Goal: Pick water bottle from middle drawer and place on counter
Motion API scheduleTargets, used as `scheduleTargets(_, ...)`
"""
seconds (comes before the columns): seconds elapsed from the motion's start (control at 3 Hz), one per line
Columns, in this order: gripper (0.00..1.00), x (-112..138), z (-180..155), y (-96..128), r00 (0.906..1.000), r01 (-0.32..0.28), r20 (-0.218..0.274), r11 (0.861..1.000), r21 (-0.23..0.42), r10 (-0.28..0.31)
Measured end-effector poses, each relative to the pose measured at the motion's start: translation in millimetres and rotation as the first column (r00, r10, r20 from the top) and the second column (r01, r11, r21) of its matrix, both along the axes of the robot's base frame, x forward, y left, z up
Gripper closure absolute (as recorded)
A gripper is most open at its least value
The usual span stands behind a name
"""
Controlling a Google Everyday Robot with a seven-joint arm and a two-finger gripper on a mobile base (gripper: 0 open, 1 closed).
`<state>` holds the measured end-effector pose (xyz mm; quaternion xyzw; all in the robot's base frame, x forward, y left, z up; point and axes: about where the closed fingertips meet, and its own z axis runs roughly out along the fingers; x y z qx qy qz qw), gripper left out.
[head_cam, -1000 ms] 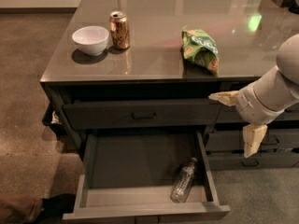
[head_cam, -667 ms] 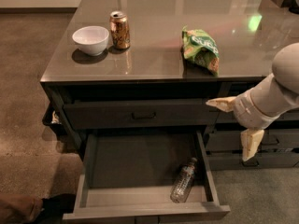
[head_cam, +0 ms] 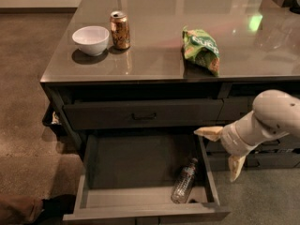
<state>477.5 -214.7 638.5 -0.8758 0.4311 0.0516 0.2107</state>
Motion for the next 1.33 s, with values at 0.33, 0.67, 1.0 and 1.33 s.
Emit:
scheduleTargets(0.33,0.0,0,-62,14,0.9965,-0.082,-0.018,0.997,0.014,0.082)
scheduleTargets(0.67,0.0,9,-106,27,0.9934,-0.113,-0.024,0.993,-0.039,0.113)
scheduleTargets(1.0,0.0,17,-138,39,0.995,-0.097,-0.033,0.991,-0.089,0.095)
scheduleTargets(1.33,0.0,21,-166,44,0.9963,-0.074,-0.053,0.99,-0.124,0.068)
